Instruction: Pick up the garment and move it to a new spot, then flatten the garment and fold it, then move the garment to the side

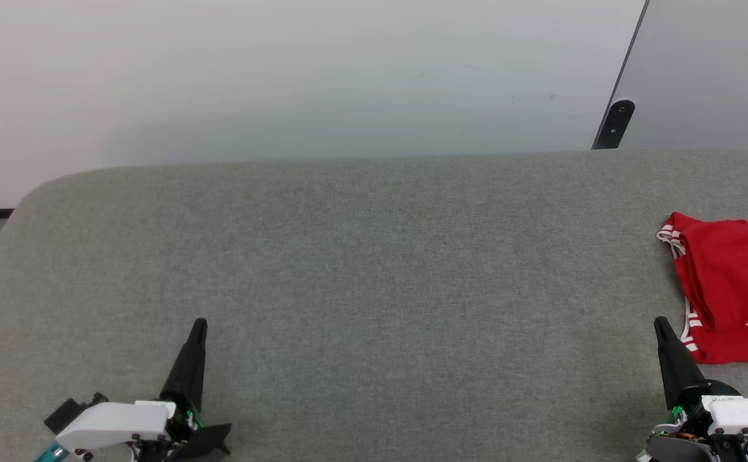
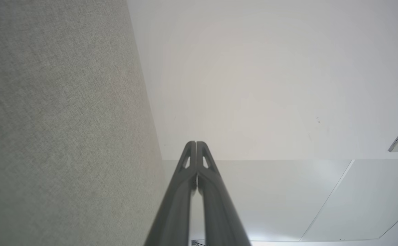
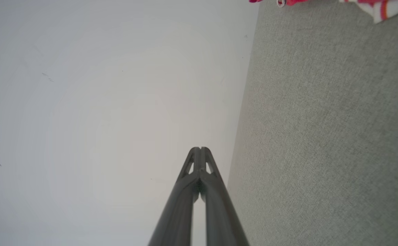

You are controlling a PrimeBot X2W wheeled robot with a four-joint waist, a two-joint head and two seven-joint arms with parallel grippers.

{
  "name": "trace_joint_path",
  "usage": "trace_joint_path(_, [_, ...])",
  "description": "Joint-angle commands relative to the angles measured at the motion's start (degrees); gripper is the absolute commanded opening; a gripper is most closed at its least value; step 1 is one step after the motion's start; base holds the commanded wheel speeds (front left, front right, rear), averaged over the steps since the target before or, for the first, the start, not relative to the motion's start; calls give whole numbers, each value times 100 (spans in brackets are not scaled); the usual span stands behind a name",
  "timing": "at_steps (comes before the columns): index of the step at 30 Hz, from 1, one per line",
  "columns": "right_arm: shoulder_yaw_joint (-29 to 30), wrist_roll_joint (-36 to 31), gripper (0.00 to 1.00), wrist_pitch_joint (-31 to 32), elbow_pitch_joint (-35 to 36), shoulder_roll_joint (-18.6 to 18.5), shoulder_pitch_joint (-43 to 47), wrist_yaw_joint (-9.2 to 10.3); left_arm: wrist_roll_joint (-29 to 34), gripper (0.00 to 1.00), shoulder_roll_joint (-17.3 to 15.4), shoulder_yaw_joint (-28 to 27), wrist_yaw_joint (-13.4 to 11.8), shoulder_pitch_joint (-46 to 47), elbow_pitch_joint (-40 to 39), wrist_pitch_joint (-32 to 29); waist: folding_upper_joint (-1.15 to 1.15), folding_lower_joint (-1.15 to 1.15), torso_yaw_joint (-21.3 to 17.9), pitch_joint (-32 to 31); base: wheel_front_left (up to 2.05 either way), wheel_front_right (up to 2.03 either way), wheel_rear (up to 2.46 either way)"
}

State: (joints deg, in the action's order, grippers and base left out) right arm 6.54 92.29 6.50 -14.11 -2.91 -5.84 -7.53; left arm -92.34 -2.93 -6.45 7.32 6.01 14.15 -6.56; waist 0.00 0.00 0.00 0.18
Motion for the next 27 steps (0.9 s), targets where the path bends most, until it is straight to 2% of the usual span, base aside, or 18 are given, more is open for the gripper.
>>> trace_joint_path(1, [3,23,0,-9,-5,13,-70,8,-14,0,7,-17,38,60,5,-10,0,0,0,0,0,0,0])
trace_joint_path(27, [2,23,0,-10,-5,13,-70,8,-10,0,9,-19,38,60,5,-13,0,0,0,0,0,0,0])
